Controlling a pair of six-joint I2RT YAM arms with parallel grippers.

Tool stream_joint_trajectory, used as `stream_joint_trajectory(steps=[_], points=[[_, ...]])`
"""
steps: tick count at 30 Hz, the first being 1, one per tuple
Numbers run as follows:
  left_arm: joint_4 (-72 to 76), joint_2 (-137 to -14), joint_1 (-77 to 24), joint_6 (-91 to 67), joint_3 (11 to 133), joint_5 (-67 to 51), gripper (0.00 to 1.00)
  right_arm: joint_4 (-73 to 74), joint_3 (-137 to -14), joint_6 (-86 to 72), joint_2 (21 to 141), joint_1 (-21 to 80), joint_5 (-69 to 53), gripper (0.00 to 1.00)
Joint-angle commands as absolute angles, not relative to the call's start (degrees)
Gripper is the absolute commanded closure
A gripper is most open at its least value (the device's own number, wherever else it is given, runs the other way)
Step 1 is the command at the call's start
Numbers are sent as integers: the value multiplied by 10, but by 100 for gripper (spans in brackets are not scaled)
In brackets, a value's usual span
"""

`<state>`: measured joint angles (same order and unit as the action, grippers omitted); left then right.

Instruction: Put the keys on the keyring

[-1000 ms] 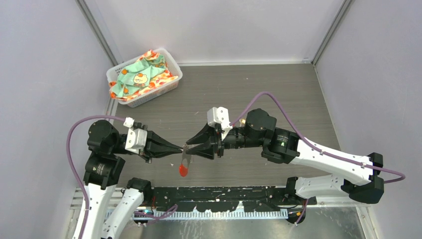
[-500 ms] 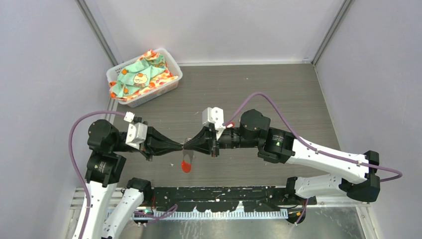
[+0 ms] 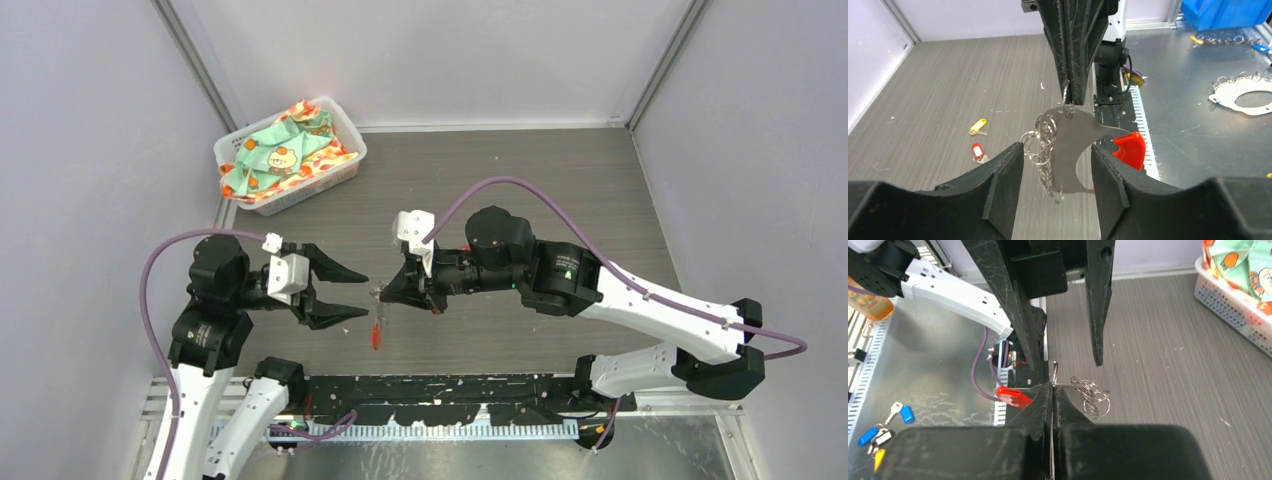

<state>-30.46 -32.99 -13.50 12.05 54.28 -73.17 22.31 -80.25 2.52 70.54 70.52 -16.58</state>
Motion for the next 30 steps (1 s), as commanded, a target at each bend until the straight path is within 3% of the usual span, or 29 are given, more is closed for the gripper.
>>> stream_joint_trajectory(steps=[1,13,20,30], points=[[-377,-353,-136,200,583,-724,47,332,-868,36,723,709,-150,99],[-407,-382,-136,192,609,-812,62,442,-996,44,815,714,-134,99],[-443,-381,-136,228,612,-805,70,455,-1019,45,829,717,-133,99],[-482,-412,-140,269,638,-768,72,468,-1037,44,843,718,-128,99]])
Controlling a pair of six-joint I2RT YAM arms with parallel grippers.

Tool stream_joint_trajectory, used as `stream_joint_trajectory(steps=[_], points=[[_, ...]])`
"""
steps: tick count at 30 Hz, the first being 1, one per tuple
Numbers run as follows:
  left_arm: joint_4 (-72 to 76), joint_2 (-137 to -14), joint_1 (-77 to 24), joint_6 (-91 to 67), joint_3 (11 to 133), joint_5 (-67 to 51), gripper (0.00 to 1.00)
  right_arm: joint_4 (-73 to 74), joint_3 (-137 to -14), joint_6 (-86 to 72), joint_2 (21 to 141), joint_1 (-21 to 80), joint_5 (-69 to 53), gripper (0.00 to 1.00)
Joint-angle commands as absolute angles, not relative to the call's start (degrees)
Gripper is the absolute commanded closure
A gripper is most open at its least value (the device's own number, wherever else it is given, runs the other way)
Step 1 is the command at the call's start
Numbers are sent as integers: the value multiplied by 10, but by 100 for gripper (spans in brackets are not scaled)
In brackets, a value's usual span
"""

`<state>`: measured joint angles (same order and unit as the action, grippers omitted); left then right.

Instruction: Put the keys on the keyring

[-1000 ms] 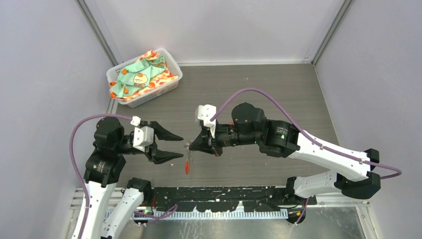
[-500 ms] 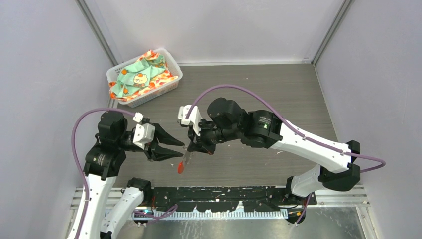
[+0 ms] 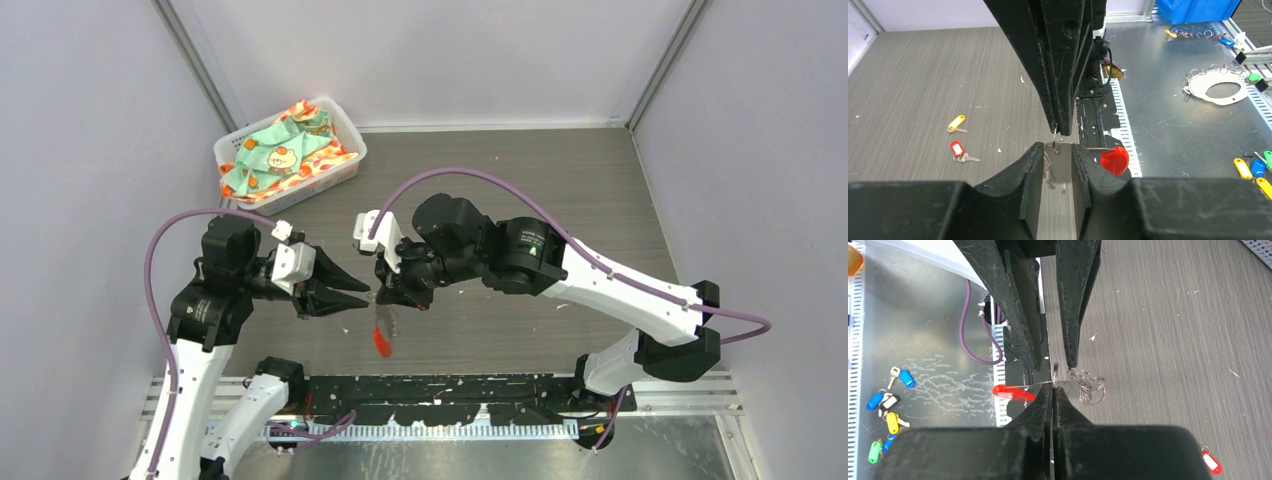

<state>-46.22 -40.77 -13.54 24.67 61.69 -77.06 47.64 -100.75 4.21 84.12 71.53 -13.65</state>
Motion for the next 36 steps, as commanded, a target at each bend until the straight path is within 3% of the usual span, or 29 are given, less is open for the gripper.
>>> stream_joint_trajectory(steps=[1,10,14,20,22,27,36], points=[[-482,-409,-142,270,637,-768,73,467,-1037,44,844,718,-128,99],[-525,-413,-154,310,632,-751,94,460,-1047,37,855,718,-129,99],[-576,-421,-162,369,638,-738,94,455,-1051,32,859,718,-133,99],[-590,-425,-171,388,642,-726,77,454,-1051,29,863,718,-137,99],[-590,-425,-172,390,642,-725,77,454,-1050,28,864,718,-137,99],[-585,-419,-172,392,643,-720,93,454,-1049,26,863,717,-139,99],[-522,-406,-173,333,634,-714,100,458,-1053,22,870,718,-144,99]])
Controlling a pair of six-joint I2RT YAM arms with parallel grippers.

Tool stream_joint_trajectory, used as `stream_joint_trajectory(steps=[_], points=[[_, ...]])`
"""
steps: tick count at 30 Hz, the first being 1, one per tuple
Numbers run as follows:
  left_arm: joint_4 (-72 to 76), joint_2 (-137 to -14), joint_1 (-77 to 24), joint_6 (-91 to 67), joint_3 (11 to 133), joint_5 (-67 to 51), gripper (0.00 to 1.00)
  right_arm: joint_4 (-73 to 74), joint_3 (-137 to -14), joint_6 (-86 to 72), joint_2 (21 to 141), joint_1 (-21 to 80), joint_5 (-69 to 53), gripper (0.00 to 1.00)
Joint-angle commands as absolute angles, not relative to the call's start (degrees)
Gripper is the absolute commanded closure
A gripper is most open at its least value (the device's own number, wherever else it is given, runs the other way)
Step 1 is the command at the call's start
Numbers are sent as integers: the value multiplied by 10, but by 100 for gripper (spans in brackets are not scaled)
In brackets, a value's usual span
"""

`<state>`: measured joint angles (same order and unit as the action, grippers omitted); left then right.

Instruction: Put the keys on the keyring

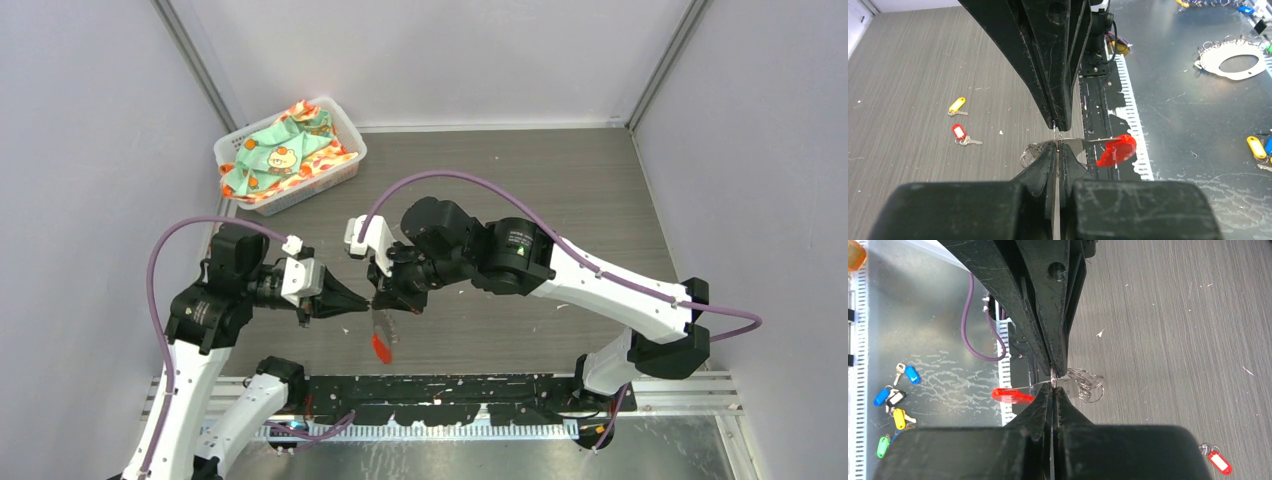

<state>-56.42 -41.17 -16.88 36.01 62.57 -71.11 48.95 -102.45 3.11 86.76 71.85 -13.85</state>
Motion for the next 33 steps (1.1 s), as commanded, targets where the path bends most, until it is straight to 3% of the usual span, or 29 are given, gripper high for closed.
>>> stream_joint_trajectory(steps=[1,3,14,15,17,18,23,24,28,33], points=[[-512,-406,-172,320,633,-712,99,459,-1053,22,870,718,-144,99],[-486,-404,-172,287,628,-700,91,461,-1055,21,874,718,-144,99],[-493,-396,-172,271,628,-688,80,460,-1055,18,877,717,-140,99],[-495,-397,-172,274,630,-689,81,460,-1055,18,877,718,-139,99],[-512,-397,-172,296,631,-694,96,459,-1056,16,877,717,-139,99],[-521,-397,-172,311,632,-696,99,459,-1056,15,876,718,-139,99],[-558,-390,-172,369,620,-696,100,451,-1050,12,869,717,-140,99],[-558,-386,-172,379,615,-696,100,446,-1048,10,867,718,-140,95],[-559,-366,-172,447,598,-710,100,421,-1026,0,838,718,-126,61],[-560,-346,-172,532,588,-726,100,364,-963,-26,762,703,-81,41]])
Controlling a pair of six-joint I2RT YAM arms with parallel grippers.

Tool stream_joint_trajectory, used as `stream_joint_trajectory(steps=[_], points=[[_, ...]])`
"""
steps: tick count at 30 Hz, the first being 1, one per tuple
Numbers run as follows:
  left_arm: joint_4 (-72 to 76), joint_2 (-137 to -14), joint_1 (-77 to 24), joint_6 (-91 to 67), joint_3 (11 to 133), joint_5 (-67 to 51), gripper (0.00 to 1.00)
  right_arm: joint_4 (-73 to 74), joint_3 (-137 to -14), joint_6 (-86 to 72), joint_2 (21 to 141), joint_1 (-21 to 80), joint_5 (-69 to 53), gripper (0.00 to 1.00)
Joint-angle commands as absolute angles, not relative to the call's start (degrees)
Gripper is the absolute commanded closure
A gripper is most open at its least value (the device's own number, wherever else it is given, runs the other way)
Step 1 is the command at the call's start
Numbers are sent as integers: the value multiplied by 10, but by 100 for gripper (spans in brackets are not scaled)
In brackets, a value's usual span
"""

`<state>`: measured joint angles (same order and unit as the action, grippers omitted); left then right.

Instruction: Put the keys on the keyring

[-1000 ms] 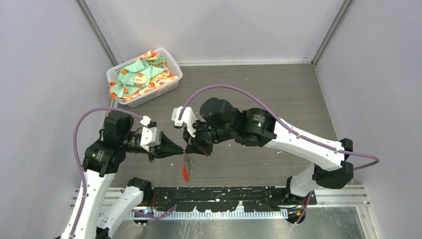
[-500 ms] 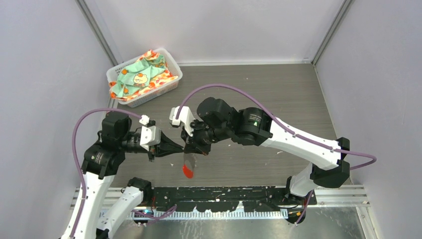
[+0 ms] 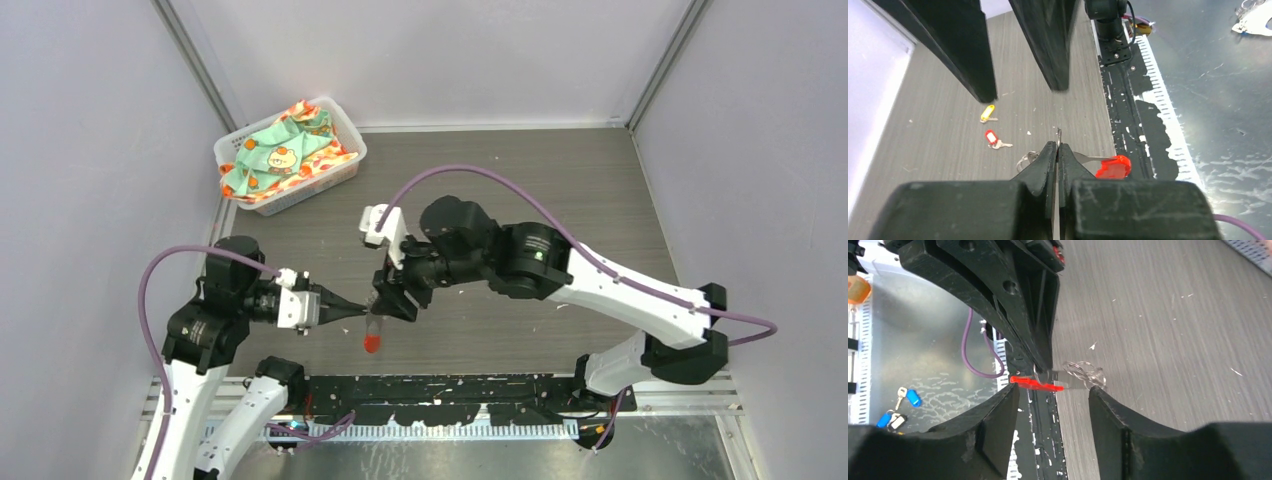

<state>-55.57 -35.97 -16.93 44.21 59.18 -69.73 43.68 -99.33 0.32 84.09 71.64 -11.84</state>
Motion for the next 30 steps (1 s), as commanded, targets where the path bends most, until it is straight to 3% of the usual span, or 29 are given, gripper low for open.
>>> stream_joint_trajectory(steps=[1,15,23,30], points=[[-561,-342,-172,547,586,-729,100,356,-949,-42,748,695,-73,38],[-561,-300,-172,743,569,-756,100,314,-764,-190,666,500,-35,35],[-564,-297,-172,776,569,-771,100,313,-717,-204,676,469,-12,38],[-697,-305,-172,998,582,-755,100,287,-695,-199,687,460,-26,39]])
